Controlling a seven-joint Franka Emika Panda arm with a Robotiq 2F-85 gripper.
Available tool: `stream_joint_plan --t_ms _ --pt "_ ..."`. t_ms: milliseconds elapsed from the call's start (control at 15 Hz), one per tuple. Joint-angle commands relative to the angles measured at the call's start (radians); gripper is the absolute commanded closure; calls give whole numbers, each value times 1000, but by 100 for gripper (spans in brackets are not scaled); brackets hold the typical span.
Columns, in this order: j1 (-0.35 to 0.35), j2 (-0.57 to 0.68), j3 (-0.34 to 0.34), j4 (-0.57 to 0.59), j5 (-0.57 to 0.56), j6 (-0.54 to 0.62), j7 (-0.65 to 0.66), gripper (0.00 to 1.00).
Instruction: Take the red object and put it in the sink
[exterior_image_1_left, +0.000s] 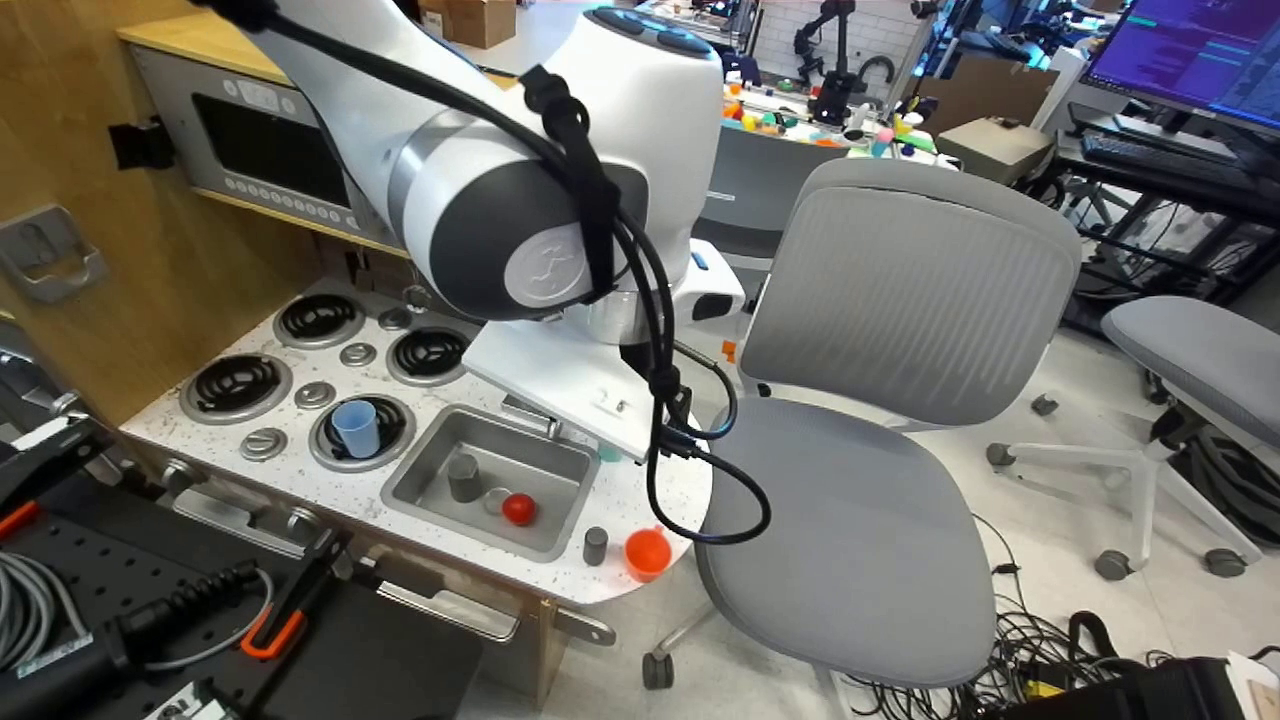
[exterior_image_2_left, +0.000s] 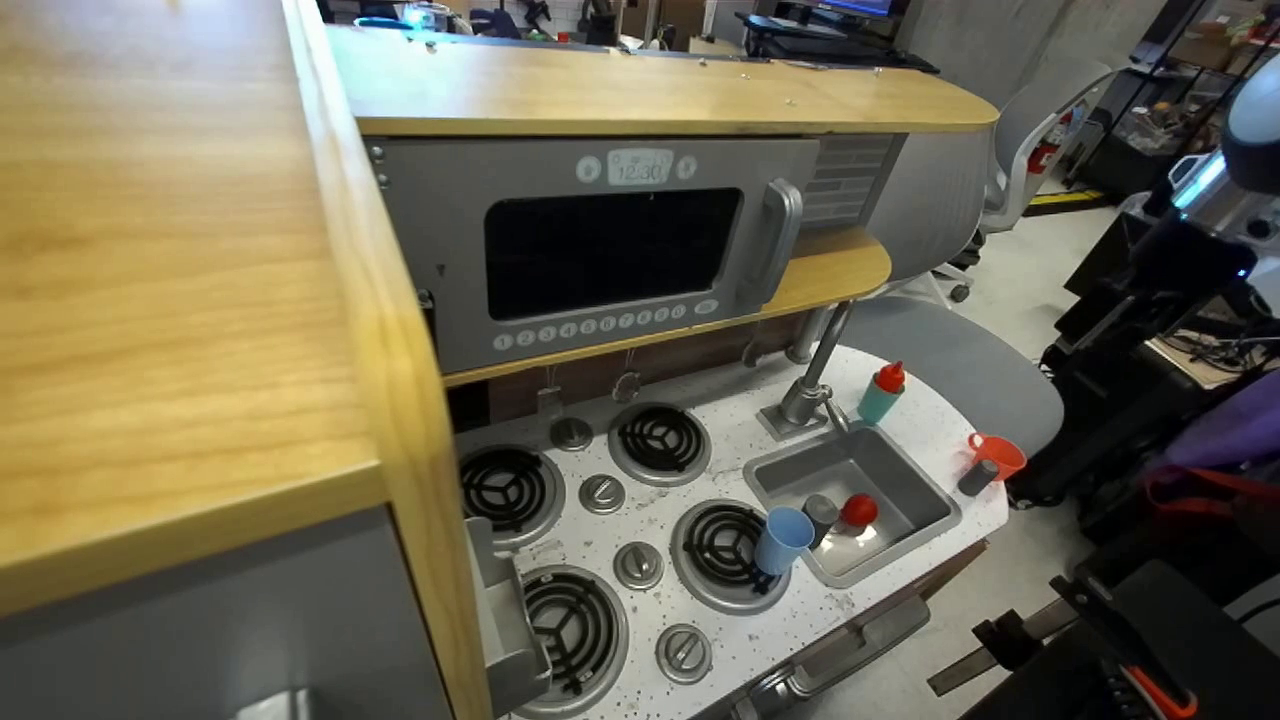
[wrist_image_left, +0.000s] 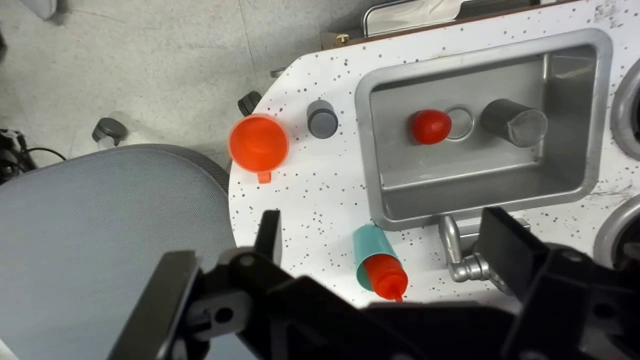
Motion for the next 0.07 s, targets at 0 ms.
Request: stream_joint_plan --t_ms 0 --pt "22 -1 -17 -4 16 -2 -10 0"
